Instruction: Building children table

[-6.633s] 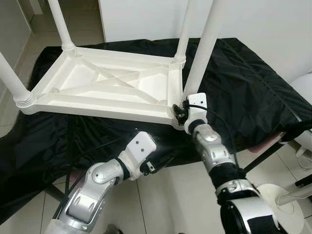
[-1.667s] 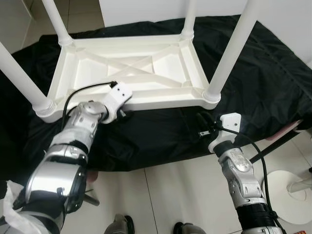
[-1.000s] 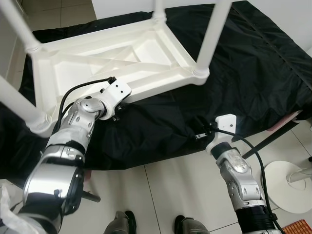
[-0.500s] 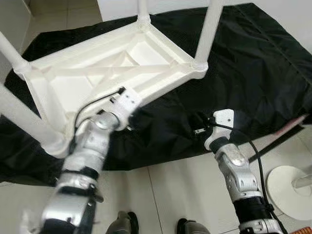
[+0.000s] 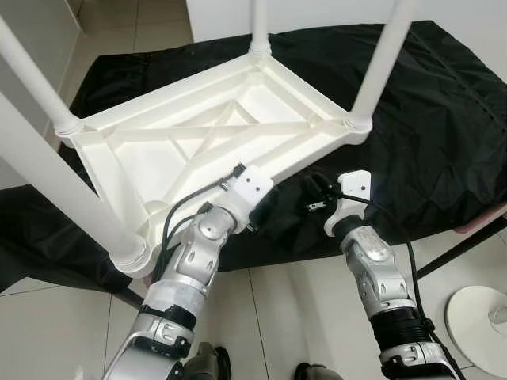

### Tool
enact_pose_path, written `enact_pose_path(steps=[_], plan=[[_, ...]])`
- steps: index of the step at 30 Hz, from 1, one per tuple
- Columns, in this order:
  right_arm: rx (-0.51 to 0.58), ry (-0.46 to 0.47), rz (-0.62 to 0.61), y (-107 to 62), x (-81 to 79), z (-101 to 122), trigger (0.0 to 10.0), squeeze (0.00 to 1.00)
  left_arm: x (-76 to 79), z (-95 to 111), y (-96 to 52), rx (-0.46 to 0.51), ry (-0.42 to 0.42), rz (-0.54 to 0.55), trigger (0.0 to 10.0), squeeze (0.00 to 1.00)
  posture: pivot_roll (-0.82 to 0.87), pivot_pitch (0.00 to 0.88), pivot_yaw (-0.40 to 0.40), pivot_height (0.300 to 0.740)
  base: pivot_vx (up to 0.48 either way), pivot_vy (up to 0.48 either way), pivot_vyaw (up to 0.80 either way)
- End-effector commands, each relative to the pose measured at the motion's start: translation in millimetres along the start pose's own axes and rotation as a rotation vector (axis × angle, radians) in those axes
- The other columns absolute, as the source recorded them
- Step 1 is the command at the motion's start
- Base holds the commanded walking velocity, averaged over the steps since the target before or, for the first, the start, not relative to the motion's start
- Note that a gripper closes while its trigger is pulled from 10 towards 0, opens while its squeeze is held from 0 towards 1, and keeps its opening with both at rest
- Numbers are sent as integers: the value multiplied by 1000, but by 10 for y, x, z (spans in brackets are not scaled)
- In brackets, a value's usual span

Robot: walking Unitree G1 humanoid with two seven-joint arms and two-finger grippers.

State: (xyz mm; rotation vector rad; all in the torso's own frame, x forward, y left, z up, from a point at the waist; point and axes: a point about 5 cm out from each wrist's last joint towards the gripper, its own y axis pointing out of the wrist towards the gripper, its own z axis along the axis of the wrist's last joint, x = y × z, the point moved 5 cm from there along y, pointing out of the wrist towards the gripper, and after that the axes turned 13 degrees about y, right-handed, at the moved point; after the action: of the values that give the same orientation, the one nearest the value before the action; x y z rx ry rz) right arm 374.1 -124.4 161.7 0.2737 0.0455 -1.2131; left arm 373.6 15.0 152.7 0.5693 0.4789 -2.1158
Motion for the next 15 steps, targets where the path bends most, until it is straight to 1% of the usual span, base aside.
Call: enact_pose_path(steps=[1, 2, 6, 7, 8, 10, 11, 12, 13, 15], plan=[[-9, 1, -5, -3, 1, -50, 10000, 0, 86, 79, -16, 41, -72, -37, 10000, 1000, -33, 81, 75, 740, 0, 0, 0], [-7, 1, -5, 2, 1, -49, 10000, 0, 86, 122, -28, 64, -77, -43, 10000, 1000, -32, 79, 76, 740, 0, 0, 0], [-6, 0, -5, 6, 1, -49, 10000, 0, 90, 153, -39, 79, -74, -47, 10000, 1000, -32, 79, 76, 740, 0, 0, 0], [-4, 0, -5, 14, 3, -53, 10000, 0, 103, 322, -103, 173, 21, -38, 10000, 0, -27, 75, 75, 740, 0, 0, 0], [-4, -1, -5, 17, 3, -55, 10000, 0, 120, 391, -138, 215, 66, -36, 10000, 0, -27, 75, 75, 740, 0, 0, 0], [-4, -1, -5, 17, 3, -55, 10000, 0, 120, 391, -138, 215, 66, -36, 10000, 0, -27, 75, 75, 740, 0, 0, 0], [-3, -1, -4, 19, 4, -59, 10000, 0, 151, 445, -199, 256, 70, -47, 10000, 0, -27, 74, 76, 740, 0, 0, 0], [-3, -2, -4, 21, 6, -63, 10000, 0, 167, 454, -234, 268, 58, -53, 10000, 0, -26, 73, 74, 740, 0, 0, 0], [-3, -2, -4, 21, 6, -63, 10000, 0, 167, 454, -234, 268, 58, -53, 10000, 0, -26, 73, 74, 740, 0, 0, 0], [-4, -3, -4, 20, 10, -73, 10000, 0, 171, 385, -305, 247, 34, -60, 10000, 0, -24, 73, 71, 740, 0, 0, 0]])
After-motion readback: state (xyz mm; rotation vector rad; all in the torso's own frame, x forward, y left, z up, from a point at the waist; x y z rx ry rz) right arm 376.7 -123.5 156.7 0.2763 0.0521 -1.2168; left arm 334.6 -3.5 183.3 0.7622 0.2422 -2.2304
